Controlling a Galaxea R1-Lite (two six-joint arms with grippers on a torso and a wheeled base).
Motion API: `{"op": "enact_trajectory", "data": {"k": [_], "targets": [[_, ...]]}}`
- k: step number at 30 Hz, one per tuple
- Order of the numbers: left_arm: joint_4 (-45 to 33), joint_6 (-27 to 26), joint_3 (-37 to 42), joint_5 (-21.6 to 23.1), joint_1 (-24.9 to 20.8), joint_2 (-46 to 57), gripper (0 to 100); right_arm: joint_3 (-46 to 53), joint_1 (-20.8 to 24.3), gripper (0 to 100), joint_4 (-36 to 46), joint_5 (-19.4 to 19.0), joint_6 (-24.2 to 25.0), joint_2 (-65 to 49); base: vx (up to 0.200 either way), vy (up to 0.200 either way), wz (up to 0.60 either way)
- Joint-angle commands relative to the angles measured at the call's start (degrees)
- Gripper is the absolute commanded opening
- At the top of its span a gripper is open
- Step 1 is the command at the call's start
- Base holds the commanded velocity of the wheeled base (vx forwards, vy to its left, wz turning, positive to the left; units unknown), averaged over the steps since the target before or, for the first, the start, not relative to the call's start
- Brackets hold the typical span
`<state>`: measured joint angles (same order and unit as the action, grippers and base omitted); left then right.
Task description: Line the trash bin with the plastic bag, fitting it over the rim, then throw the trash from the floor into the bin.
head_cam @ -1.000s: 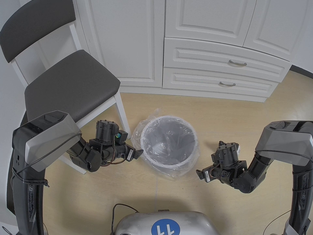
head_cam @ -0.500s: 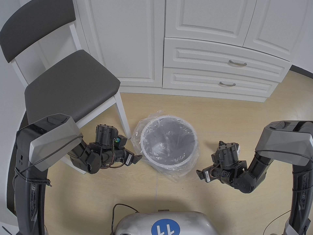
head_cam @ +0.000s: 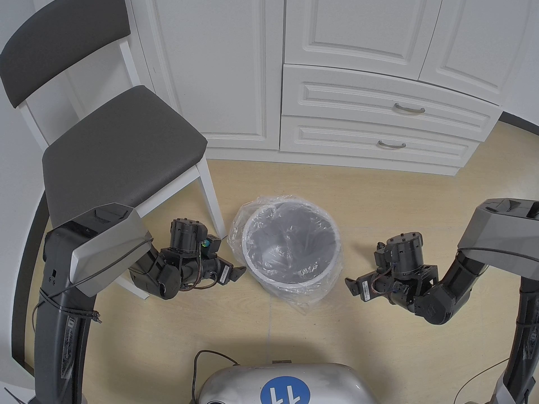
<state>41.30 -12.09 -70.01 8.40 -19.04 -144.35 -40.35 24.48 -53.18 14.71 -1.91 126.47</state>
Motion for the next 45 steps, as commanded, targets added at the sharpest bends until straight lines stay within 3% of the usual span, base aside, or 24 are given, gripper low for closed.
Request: {"op": "enact_trajectory", "data": {"k": [1, 12, 15, 18, 23, 25, 26, 39, 45], "targets": [[0.1, 0.5, -0.7, 0.0, 0.2, -1.5, 100, 0.4, -0.5, 100, -0.1, 0.0, 0.0, -4.2, 0.000, 0.000, 0.00], [0.4, 0.3, 0.0, 0.0, 0.3, -0.9, 100, -2.3, 1.1, 100, -11.4, 0.7, 0.6, 0.7, 0.000, 0.000, 0.00], [0.4, 0.3, 0.2, 0.0, 0.5, -0.7, 100, -7.2, 2.7, 100, -13.0, 1.2, 2.2, 5.0, 0.000, 0.000, 0.00], [0.4, 0.2, 0.7, 0.0, 0.6, -0.2, 100, -19.0, 3.8, 100, -9.4, 2.3, 1.5, 8.8, 0.000, 0.000, 0.00], [0.5, 0.1, 2.2, 0.1, 0.7, 0.6, 100, -30.2, 5.0, 100, -1.6, 2.5, 1.1, 12.3, 0.000, 0.000, 0.00], [0.5, 0.1, 2.2, 0.1, 0.7, 0.6, 100, -30.5, 5.0, 100, -1.5, 2.5, 1.1, 12.4, 0.000, 0.000, 0.00], [0.5, 0.1, 2.4, 0.1, 0.7, 0.7, 100, -35.6, 5.1, 100, 2.3, 2.5, -0.9, 14.7, 0.000, 0.000, 0.00], [0.6, 0.1, 3.2, 0.1, 0.6, 1.5, 100, -49.8, 4.8, 100, 9.4, 6.2, -3.0, 22.8, 0.000, 0.000, 0.00], [0.6, 0.0, 3.2, 0.0, 0.6, 1.5, 100, -59.0, 3.6, 100, 9.7, 10.4, -2.4, 27.0, 0.000, 0.000, 0.00]]}}
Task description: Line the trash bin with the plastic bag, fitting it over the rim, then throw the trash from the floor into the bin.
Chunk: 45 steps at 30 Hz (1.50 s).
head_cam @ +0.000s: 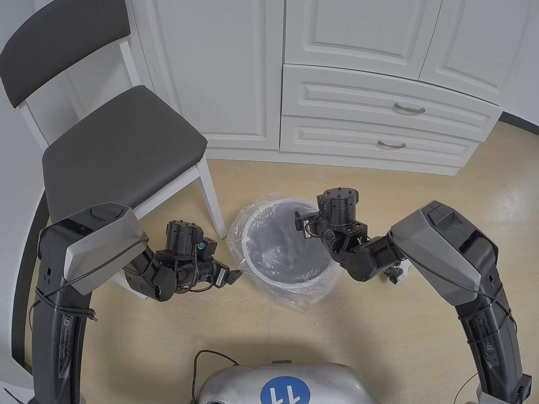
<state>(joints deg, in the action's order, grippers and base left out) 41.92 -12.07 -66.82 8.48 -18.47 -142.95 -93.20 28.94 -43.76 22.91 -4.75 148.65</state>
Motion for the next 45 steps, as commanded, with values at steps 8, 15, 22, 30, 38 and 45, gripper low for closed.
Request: {"op": "enact_trajectory", "data": {"k": [8, 15, 22, 30, 38, 45], "targets": [[0.0, -0.1, -0.1, 0.0, 0.0, 0.2, 100, -14.1, -1.9, 100, 1.1, 3.1, 0.6, 7.4, 0.000, 0.000, 0.00], [0.0, -0.1, 0.2, 0.0, 0.0, 0.7, 100, -21.4, -2.2, 100, 2.5, 3.2, 0.6, 12.4, 0.000, 0.000, 0.00], [1.1, -0.1, 0.5, 0.0, 0.0, 0.7, 100, -21.4, -2.6, 100, 2.6, 3.1, 2.6, 13.1, 0.000, 0.000, 0.00], [1.2, -0.1, 1.9, 0.0, 0.0, 1.9, 100, -21.1, -2.3, 100, 3.9, 3.4, 4.0, 7.6, 0.000, 0.000, 0.00], [1.2, -0.1, 3.4, 0.2, 0.3, 3.9, 100, -17.0, -3.4, 100, 6.2, 4.1, 4.0, 4.7, 0.000, 0.000, 0.00], [1.2, -0.5, 5.0, 3.3, 1.0, 5.7, 100, -8.1, -4.1, 100, 9.0, 3.0, 4.0, -1.6, 0.000, 0.000, 0.00]]}}
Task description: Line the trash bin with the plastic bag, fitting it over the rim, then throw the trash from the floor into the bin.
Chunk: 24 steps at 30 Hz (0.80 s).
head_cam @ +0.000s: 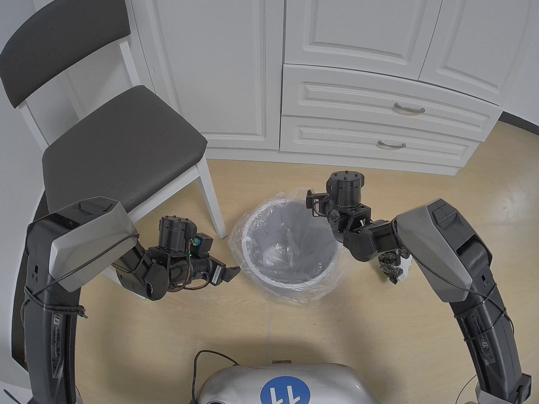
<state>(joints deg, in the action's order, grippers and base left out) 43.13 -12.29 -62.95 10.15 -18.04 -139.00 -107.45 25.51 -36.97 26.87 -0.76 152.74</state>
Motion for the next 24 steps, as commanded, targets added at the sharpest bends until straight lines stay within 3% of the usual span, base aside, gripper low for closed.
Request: {"op": "enact_trajectory", "data": {"k": [1, 12, 21, 24], "targets": [[0.0, -0.3, 1.3, 1.7, 0.6, 1.8, 100, 7.9, -1.2, 100, 4.4, -1.6, 0.1, -7.2, 0.000, 0.000, 0.00], [0.0, -1.3, 1.7, 2.4, 1.5, 2.8, 100, 16.2, -4.1, 100, 7.8, -6.4, 2.9, -13.7, 0.000, 0.000, 0.00], [0.0, -1.3, 1.8, 3.2, 2.0, 3.2, 100, 18.0, -4.3, 100, 8.1, -6.7, 5.4, -13.7, 0.000, 0.000, 0.00], [0.0, -1.3, 1.8, 3.3, 2.2, 3.2, 100, 21.0, -4.9, 100, 8.7, -9.3, 6.8, -15.1, 0.000, 0.000, 0.00]]}}
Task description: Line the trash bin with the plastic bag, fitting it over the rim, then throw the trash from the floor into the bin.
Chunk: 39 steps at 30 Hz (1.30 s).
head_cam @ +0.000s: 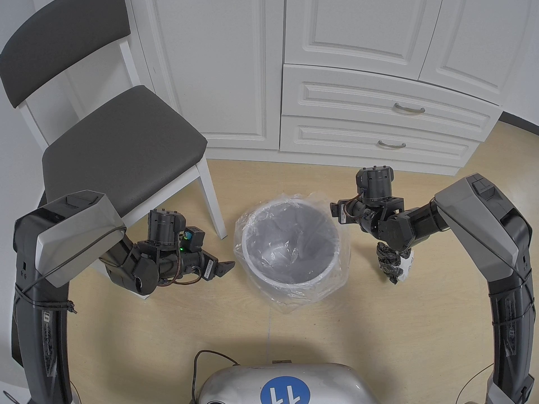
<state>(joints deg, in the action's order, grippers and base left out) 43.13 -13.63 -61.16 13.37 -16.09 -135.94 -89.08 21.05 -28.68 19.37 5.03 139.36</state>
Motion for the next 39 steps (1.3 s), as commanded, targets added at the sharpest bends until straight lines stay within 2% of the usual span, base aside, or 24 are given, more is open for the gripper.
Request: {"op": "enact_trajectory", "data": {"k": [1, 3, 4, 6, 8, 18, 29, 39], "targets": [[0.0, 0.0, 0.0, 0.1, 0.3, 0.1, 100, 4.5, -0.4, 100, 1.2, -4.4, 2.5, -3.3, 0.000, 0.000, 0.00], [0.0, 0.0, 0.0, 0.1, 0.3, 0.1, 100, 6.3, -0.4, 100, 2.8, -7.6, 3.9, -4.9, 0.000, 0.000, 0.00], [0.0, 0.0, 0.0, 0.1, 0.3, 0.1, 100, 7.8, -0.3, 100, 7.1, -12.4, 7.6, -7.6, 0.000, 0.000, 0.00], [0.0, 0.0, 0.0, 0.1, 0.3, 0.1, 100, 7.8, -0.3, 100, 9.0, -14.4, 10.4, -8.8, 0.000, 0.000, 0.00], [0.0, 0.0, 0.0, 0.2, 0.3, 0.1, 100, 7.3, -0.6, 100, 10.7, -16.4, 15.5, -10.0, 0.000, 0.000, 0.00], [1.3, 0.1, 0.1, 0.2, 0.4, 0.1, 100, 8.3, -3.7, 100, 10.3, -16.4, 17.0, -8.5, 0.000, 0.000, 0.00], [1.6, 0.1, 0.2, 0.2, 0.6, 0.1, 100, 11.2, -1.0, 100, 7.8, -15.6, 16.3, -6.1, 0.000, 0.000, 0.00], [1.6, 0.1, 0.2, 0.2, 0.8, 0.1, 100, 8.5, -2.9, 100, 5.5, -15.4, 16.3, -2.2, 0.000, 0.000, 0.00]]}}
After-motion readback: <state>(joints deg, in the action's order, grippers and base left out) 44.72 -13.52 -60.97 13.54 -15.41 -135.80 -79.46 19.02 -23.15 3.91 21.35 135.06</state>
